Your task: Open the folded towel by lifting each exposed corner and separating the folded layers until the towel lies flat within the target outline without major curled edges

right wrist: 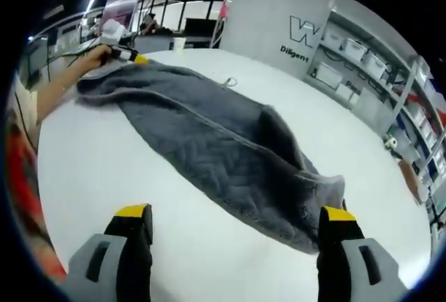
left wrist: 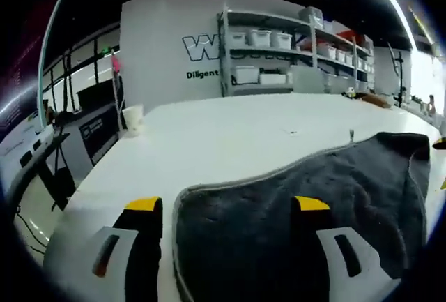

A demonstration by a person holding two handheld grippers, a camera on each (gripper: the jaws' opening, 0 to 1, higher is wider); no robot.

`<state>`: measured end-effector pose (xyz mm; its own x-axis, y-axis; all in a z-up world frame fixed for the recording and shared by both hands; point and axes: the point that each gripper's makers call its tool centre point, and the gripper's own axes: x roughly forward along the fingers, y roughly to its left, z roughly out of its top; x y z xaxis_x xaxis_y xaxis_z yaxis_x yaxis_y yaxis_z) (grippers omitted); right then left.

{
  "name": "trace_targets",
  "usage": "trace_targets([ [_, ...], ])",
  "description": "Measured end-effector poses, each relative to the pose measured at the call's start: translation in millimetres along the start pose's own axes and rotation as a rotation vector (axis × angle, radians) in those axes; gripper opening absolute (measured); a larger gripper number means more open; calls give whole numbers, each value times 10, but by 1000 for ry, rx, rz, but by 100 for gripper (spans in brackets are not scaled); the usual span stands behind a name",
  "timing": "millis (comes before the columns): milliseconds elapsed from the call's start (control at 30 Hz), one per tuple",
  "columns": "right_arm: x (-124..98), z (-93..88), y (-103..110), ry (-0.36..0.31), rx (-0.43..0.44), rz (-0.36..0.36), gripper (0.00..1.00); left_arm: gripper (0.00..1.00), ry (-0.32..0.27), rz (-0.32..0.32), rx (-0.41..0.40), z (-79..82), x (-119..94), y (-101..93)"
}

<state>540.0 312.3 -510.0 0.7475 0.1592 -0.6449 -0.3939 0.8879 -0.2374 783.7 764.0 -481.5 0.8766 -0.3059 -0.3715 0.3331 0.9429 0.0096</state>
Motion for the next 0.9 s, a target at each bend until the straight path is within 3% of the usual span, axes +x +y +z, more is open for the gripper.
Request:
trace_targets([
  [267,-46,-84,-16,12,9,-7,99,97,-42,-159,-28,170,-379,-462],
  [433,-66,-75,6,-2,7,-1,99,100,-65,-181,-19,212,-577,-591],
  [533,-72,-87,8,-2,6,0,99,100,-59,-194,1,188,-683,-665],
  [733,-95,-116,-11,-6,10,-2,99,100,-75,-286,56,171,-900,-972],
  [900,-125,-113,-63,-15,9,-12,99,100,-51,-341,109,58,-1084,-1254],
])
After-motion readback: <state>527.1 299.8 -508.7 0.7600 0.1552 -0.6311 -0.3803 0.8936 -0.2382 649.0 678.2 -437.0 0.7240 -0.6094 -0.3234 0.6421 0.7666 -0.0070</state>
